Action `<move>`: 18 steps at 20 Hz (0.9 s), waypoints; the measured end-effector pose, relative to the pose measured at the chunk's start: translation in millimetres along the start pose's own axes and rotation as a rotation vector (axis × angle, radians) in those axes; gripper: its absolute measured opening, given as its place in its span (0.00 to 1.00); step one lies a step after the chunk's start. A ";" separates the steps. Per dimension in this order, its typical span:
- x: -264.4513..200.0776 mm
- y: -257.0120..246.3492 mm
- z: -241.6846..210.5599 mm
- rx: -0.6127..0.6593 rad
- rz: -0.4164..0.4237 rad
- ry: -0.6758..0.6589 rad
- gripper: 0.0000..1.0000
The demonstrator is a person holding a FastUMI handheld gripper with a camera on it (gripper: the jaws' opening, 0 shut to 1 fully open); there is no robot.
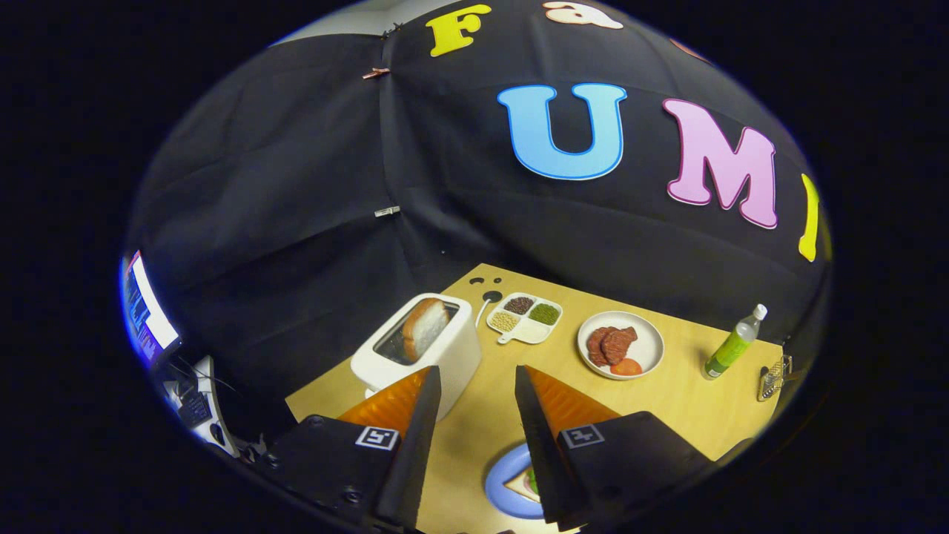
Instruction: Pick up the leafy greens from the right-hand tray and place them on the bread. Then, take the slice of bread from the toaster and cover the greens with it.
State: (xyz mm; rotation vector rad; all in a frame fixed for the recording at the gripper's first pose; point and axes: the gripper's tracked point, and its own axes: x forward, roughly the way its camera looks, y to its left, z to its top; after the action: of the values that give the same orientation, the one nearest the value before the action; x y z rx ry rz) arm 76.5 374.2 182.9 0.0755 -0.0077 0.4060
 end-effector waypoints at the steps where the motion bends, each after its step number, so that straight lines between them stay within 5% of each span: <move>1: 11.9 8.8 4.6 0.004 -0.002 -0.004 0.64; 18: 172.1 63.0 -17.7 -0.043 -0.165 0.122 0.65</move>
State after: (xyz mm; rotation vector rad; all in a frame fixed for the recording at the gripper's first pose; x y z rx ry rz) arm 209.5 501.1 173.7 0.0082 0.1093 0.2448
